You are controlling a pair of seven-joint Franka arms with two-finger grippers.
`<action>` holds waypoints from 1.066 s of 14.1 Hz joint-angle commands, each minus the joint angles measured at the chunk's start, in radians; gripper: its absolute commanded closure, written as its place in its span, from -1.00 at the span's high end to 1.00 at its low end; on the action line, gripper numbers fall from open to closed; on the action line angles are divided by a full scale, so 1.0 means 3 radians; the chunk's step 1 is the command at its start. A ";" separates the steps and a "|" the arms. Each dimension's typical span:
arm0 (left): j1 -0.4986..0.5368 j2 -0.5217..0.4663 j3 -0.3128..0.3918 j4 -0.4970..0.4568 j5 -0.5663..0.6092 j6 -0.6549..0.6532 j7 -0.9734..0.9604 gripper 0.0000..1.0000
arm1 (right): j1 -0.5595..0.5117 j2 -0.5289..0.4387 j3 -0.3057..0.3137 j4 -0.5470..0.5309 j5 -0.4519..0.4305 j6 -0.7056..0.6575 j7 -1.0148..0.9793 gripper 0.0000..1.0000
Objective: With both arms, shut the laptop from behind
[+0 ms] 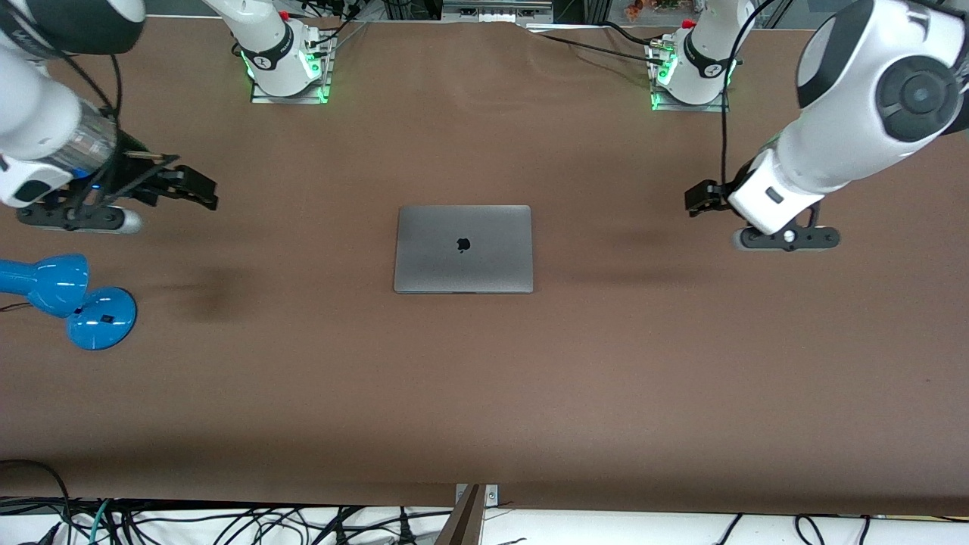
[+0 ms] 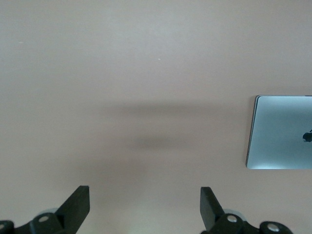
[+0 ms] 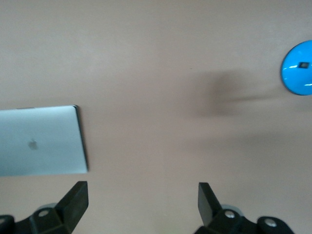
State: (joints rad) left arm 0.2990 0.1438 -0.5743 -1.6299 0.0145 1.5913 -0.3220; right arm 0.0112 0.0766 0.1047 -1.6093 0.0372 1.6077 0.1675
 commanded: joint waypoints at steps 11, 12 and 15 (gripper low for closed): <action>0.0174 -0.0524 -0.0013 -0.0200 -0.0093 0.0007 0.0163 1.00 | -0.0022 -0.0107 -0.0313 -0.0015 -0.0370 -0.0123 -0.0517 1.00; 0.0134 -0.0672 0.0032 -0.0450 -0.0150 0.0181 0.0204 1.00 | -0.0022 -0.0107 -0.0313 -0.0015 -0.0334 -0.0123 -0.0502 1.00; -0.0671 -0.0853 0.0954 -0.0728 -0.0186 0.0275 0.0434 1.00 | -0.0022 -0.0102 -0.0308 -0.0015 -0.0329 -0.0123 -0.0502 1.00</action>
State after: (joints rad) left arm 0.2491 -0.0160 -0.4867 -1.7504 -0.0143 1.6437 -0.2614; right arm 0.0084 0.0572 0.0091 -1.6100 -0.0549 1.5696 0.0318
